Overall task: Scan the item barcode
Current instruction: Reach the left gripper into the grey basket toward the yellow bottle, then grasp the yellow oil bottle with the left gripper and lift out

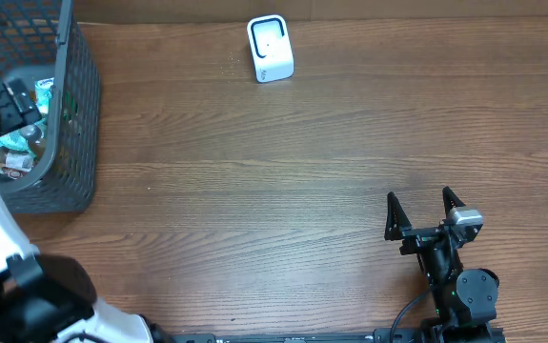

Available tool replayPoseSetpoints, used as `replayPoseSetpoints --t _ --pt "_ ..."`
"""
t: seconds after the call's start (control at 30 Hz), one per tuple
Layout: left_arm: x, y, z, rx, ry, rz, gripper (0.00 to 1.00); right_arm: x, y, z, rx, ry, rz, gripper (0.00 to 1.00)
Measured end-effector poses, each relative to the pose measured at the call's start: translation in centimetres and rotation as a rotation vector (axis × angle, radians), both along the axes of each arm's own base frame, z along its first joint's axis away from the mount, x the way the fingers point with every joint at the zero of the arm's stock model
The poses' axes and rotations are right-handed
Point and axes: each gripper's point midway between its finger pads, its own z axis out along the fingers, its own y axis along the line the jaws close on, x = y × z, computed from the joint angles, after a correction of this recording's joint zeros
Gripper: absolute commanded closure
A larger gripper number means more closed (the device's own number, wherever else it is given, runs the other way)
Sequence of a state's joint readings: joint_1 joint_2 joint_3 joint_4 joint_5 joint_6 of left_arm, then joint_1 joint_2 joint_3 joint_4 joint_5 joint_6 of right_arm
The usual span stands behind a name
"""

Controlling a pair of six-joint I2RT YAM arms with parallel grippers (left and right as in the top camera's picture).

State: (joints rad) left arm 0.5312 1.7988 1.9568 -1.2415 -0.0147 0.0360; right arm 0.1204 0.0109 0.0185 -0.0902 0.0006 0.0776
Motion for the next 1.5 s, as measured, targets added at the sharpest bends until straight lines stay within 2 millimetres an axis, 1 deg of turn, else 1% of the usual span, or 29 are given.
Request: replayPoseSetpoints --t 0.07,0.2,0.27,0.3,0.4,0.53,0.67,0.73,0.77,0.8,0.83,0.87,0.9,1.13,1.27,1.33,1.4,1.5 --pt "0.4 0.0 -1.7 -0.034 0.036 -0.006 0.0 0.0 0.0 0.0 0.0 0.0 0.0 0.0" --pt "0.8 0.2 -3.6 -0.074 0.067 -0.008 0.01 0.0 0.0 0.0 0.0 0.0 0.0 0.0" --pt "1.0 0.1 -4.3 -0.089 0.078 -0.016 0.05 0.0 0.0 0.0 0.001 0.0 0.0 0.0" --pt "1.0 0.2 -4.4 -0.09 0.079 -0.017 0.06 0.0 0.0 0.0 0.0 0.0 0.0 0.0" --pt "1.4 0.0 -5.8 -0.117 0.104 -0.036 0.07 0.0 0.0 0.0 0.0 0.0 0.0 0.0" --pt "1.8 0.0 -8.1 -0.153 0.146 -0.041 0.12 0.0 0.0 0.0 0.0 0.0 0.0 0.0" --pt "2.0 0.0 -10.5 -0.188 0.195 -0.041 0.15 0.0 0.0 0.0 0.0 -0.001 0.0 0.0" --pt "2.1 0.1 -11.5 -0.201 0.215 -0.041 0.18 0.0 0.0 0.0 0.0 0.0 0.0 0.0" --pt "2.1 0.1 -11.9 -0.206 0.221 -0.04 0.22 0.0 0.0 0.0 0.0 0.0 0.0 0.0" --pt "2.2 0.1 -12.2 -0.208 0.226 -0.041 0.37 0.0 0.0 0.0 0.0 0.0 0.0 0.0" --pt "2.3 0.2 -12.5 -0.21 0.229 -0.042 0.44 0.0 0.0 0.0 0.0 0.0 0.0 0.0" --pt "2.3 0.2 -12.7 -0.212 0.23 -0.04 0.54 0.0 0.0 0.0 0.0 0.0 0.0 0.0" --pt "2.4 0.2 -12.8 -0.213 0.229 -0.044 0.59 0.0 0.0 0.0 0.0 0.0 0.0 0.0" --pt "2.9 0.5 -12.8 -0.202 0.215 -0.049 0.72 0.0 0.0 0.0 0.0 0.0 0.0 0.0" --pt "2.8 0.5 -12.1 -0.203 0.216 -0.048 0.73 0.0 0.0 0.0 0.0 0.0 0.0 0.0" --pt "3.2 0.7 -10.9 -0.194 0.195 -0.039 0.73 0.0 0.0 0.0 0.0 -0.001 0.0 0.0" --pt "3.8 1.1 -9.1 -0.174 0.153 -0.027 0.73 0.0 0.0 0.0 0.0 0.0 0.0 0.0" --pt "5.1 1.8 -5.4 -0.133 0.055 0.011 0.73 0.0 0.0 0.0 0.0 0.0 0.0 0.0"
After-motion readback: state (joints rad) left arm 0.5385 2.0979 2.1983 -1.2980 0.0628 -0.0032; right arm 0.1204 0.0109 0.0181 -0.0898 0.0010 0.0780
